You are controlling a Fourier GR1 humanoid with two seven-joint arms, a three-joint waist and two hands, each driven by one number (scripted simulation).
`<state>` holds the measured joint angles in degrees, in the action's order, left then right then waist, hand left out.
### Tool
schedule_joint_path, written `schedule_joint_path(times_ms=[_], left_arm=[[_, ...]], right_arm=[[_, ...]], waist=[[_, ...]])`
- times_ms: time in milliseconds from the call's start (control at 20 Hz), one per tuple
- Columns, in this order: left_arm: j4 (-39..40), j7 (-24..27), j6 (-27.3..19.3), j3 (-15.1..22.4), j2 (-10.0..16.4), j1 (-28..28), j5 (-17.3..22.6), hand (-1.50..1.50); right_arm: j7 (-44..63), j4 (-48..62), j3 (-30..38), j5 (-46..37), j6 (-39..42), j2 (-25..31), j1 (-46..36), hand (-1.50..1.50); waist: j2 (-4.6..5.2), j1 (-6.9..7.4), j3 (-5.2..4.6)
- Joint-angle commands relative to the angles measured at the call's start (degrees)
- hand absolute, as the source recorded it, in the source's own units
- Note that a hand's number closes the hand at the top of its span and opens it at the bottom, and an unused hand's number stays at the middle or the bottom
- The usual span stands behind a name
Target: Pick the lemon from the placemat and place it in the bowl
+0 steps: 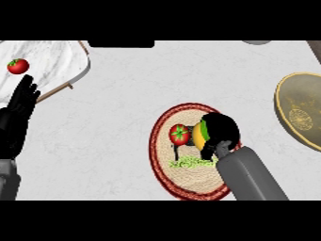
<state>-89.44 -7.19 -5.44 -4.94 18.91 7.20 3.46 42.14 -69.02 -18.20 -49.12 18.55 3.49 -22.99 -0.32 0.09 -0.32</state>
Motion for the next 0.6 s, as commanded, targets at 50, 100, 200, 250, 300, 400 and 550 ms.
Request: schedule_joint_path(times_ms=[50, 100, 200, 250, 300, 400, 550], left_arm=[[0.3, -0.4, -0.6, 1.5, -2.1, 0.0, -2.4, 0.0], [1.4, -1.0, 0.9, -1.7, 0.0, 3.0, -0.2, 0.0], [0.8, -2.9, -2.8, 2.4, -3.6, 3.5, -4.4, 0.0], [-3.0, -1.0, 1.2, -0.4, -1.6, -2.7, -0.8, 0.0], [1.3, 2.0, 0.6, -0.1, -2.6, -1.1, -2.6, 0.0], [-0.3, 1.4, 1.0, -1.7, -2.4, -2.3, -1.5, 0.0], [3.3, 2.7, 1.1, -1.4, -2.8, 0.9, -2.6, 0.0]], right_arm=[[-7.4, 10.2, 1.0, -0.9, -4.4, -2.5, -3.4, 1.5], [-8.0, 11.8, 2.5, -1.0, -5.1, -2.5, -5.5, 1.5], [-9.9, 10.5, 2.1, -1.5, -6.3, -1.4, -2.0, 1.5], [-8.7, 8.2, 1.4, -2.1, -5.7, -2.1, -1.1, 1.5], [-10.2, 9.9, 3.8, -1.3, -4.0, -0.3, -3.9, 1.5], [-4.6, 7.3, 2.0, -4.2, -7.0, -3.4, -4.2, 1.5], [-3.1, 6.3, 2.3, -7.8, -9.4, -2.7, -5.4, 1.5]], waist=[[0.48, 0.44, 0.34], [0.48, 0.38, 0.33], [0.43, 0.12, 0.34], [0.31, 0.35, 0.33], [0.38, 0.21, 0.32], [0.31, 0.2, 0.31], [0.33, 0.02, 0.3]])
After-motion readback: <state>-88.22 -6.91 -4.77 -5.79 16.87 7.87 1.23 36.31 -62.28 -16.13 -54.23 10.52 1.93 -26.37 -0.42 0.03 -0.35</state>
